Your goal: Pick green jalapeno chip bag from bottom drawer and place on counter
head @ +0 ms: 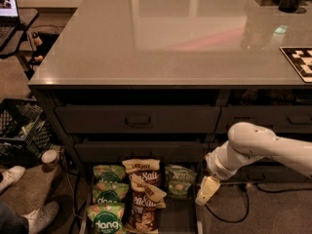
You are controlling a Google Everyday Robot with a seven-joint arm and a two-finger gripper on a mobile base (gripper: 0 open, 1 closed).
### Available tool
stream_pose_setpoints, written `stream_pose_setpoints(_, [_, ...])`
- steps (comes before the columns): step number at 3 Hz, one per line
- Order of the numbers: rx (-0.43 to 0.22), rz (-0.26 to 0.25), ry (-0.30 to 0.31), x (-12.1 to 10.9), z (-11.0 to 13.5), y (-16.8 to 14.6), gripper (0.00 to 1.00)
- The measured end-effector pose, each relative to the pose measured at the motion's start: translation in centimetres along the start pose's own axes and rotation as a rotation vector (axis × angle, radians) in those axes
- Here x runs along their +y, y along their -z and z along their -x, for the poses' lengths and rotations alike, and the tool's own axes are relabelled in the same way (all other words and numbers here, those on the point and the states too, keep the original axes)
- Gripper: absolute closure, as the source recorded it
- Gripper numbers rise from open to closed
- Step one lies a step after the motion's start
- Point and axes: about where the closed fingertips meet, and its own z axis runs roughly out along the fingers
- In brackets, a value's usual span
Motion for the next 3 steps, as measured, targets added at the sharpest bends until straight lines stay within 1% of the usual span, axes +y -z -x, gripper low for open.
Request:
stream_pose_setpoints(1, [-0.050,-0.012,-0.065,-2.5,-2.1,-3.5,0.00])
stream_pose_setpoints(2, [-0.093,0.006,-0.129,-4.1,-4.3,-7.6,0.00])
stream_pose_setpoints(3, [-0.093,0.006,-0.129,-4.1,-4.3,-7.6,0.00])
